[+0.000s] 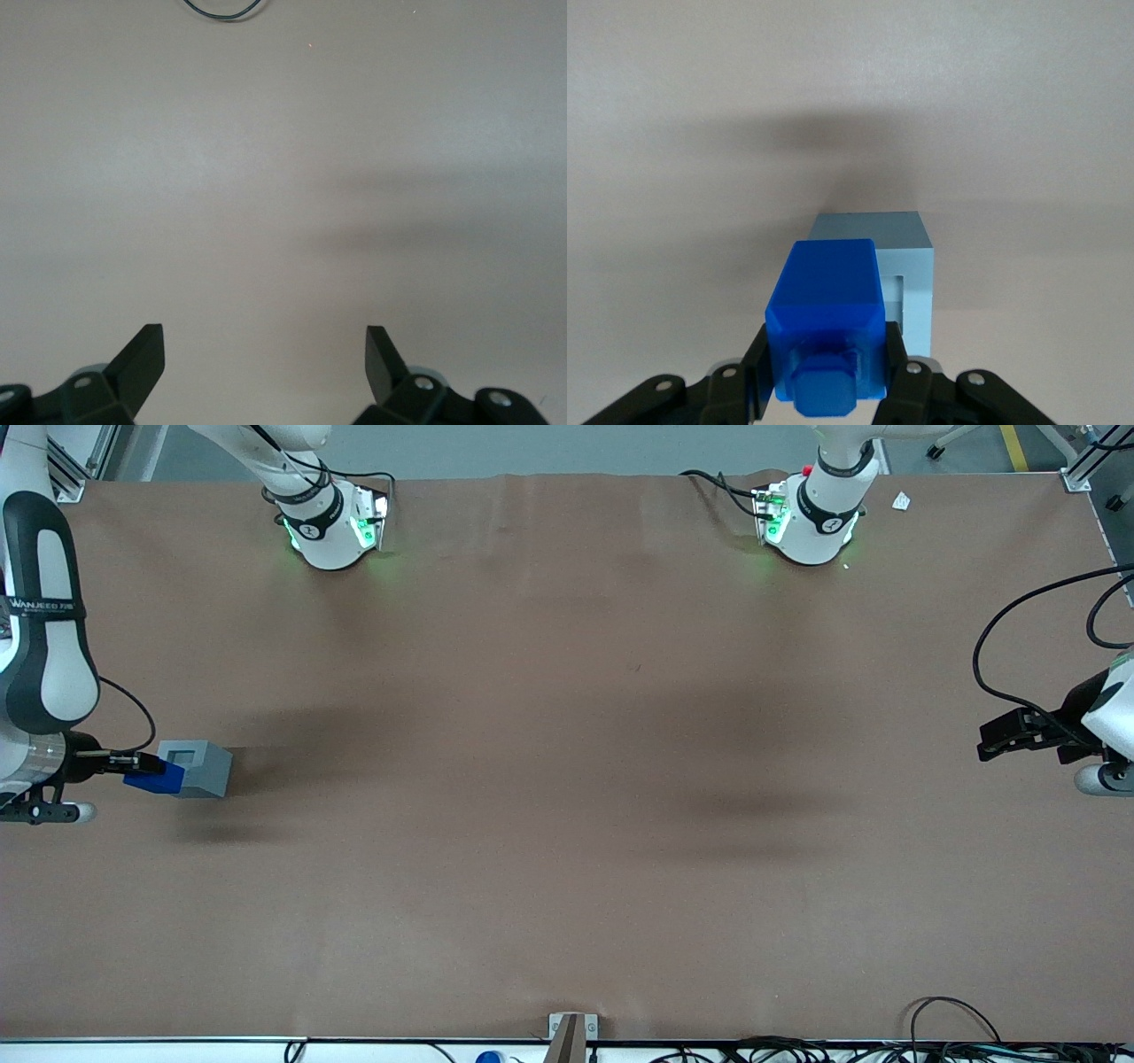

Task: Insert blue part into gray base with right arm
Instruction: 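Lower the blue block into the gray base's socket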

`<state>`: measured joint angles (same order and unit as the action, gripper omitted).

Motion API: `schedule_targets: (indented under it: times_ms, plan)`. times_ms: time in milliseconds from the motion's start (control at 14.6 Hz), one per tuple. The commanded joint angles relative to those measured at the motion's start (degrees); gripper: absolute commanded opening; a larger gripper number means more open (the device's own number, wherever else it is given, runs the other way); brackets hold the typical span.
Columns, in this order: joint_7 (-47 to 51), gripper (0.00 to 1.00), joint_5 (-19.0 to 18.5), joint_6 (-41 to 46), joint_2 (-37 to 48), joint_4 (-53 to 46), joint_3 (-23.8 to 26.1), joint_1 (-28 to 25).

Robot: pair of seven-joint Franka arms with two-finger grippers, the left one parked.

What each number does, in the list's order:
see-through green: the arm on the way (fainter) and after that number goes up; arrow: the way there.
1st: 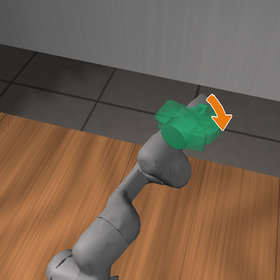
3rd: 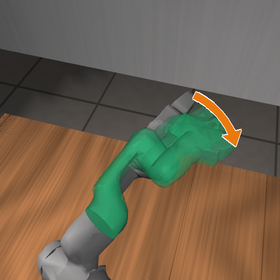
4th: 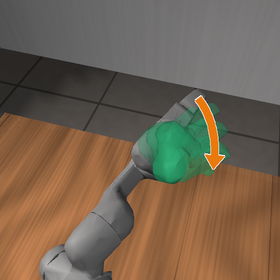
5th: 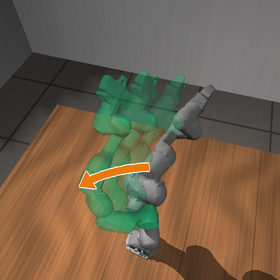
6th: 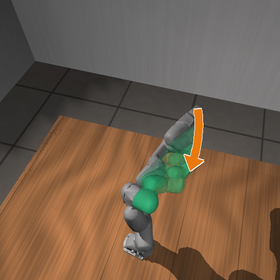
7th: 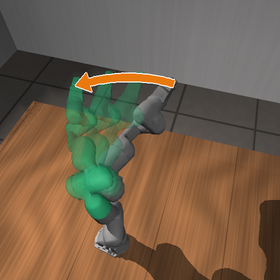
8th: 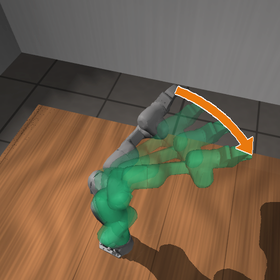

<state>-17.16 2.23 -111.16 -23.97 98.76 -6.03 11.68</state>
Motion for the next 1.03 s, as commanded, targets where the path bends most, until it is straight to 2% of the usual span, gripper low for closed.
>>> schedule_targets:
  times_ms: [0,959]
  plan:
    - [-2.61,0.09,0.59,0.33,-0.55,-0.33,0.76,1.59]
    - [-3.67,0.10,0.94,0.07,-0.20,4.42,0.94,3.44]
